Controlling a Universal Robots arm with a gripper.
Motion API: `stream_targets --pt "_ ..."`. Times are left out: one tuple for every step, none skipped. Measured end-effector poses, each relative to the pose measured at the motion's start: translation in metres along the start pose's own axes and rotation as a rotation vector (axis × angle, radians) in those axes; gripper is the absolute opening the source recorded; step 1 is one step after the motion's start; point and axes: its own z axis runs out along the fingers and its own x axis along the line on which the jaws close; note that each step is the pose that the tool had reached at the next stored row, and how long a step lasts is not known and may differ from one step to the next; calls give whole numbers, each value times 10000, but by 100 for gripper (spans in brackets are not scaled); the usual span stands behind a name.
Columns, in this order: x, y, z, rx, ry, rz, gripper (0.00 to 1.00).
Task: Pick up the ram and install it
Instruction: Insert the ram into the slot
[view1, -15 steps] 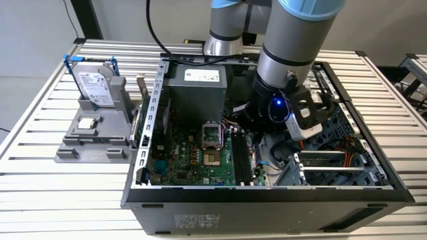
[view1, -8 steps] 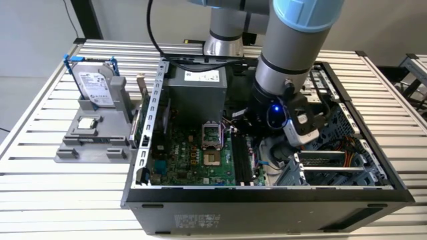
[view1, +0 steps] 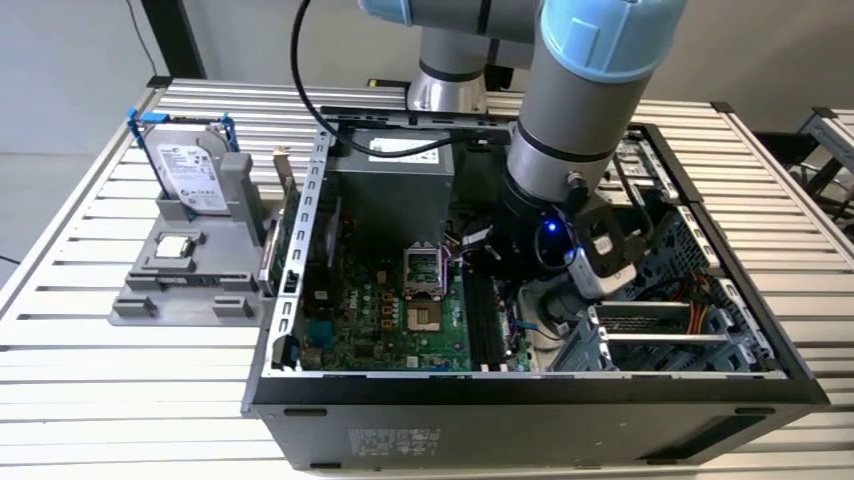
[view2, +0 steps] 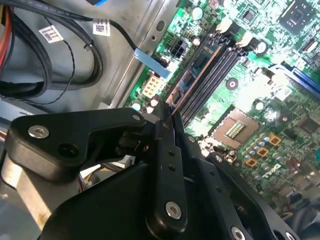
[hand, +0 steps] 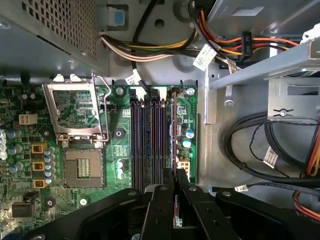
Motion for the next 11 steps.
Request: stream_targets --pt "0 0 3 -1 -4 1 0" --pt "4 0 16 -4 -18 2 0" --pt "4 0 33 -4 -26 2 0" --pt "4 -1 48 -2 -26 1 0" --pt "4 0 62 -2 -26 1 0" --pt "4 -1 62 1 -26 0 0" --pt "4 -1 63 1 -26 1 0" --pt "5 -4 62 3 -26 0 0" --pt "12 -7 68 -1 -27 2 0" --pt "22 -10 73 1 -26 1 0" --pt "25 -14 77 1 -27 1 0"
